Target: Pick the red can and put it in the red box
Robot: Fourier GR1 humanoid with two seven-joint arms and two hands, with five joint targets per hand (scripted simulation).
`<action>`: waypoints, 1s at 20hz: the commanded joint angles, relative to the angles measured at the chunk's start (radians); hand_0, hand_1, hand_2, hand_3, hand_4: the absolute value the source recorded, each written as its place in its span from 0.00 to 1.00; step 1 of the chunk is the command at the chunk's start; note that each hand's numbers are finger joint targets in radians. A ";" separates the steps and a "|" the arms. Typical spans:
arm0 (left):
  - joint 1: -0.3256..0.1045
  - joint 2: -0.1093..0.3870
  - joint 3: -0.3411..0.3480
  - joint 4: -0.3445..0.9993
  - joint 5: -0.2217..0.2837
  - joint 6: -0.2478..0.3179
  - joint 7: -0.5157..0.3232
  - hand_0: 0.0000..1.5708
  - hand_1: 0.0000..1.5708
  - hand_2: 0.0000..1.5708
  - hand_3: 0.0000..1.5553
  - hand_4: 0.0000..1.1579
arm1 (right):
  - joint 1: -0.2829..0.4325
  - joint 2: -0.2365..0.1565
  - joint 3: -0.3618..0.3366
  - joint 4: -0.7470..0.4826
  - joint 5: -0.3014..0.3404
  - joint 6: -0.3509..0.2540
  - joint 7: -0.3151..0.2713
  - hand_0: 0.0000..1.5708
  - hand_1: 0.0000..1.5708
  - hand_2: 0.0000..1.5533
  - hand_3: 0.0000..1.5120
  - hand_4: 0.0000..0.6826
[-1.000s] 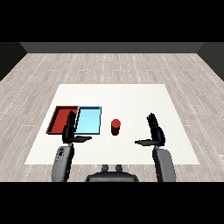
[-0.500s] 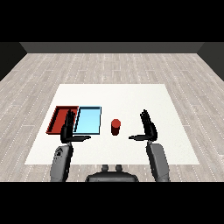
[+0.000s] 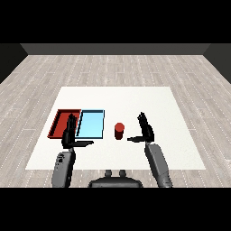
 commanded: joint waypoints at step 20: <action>0.066 0.014 0.017 -0.061 0.080 -0.066 0.023 0.00 0.00 0.00 0.00 0.00 | -0.176 0.001 0.272 0.356 -0.213 -0.218 -0.217 0.00 0.00 0.00 0.00 0.00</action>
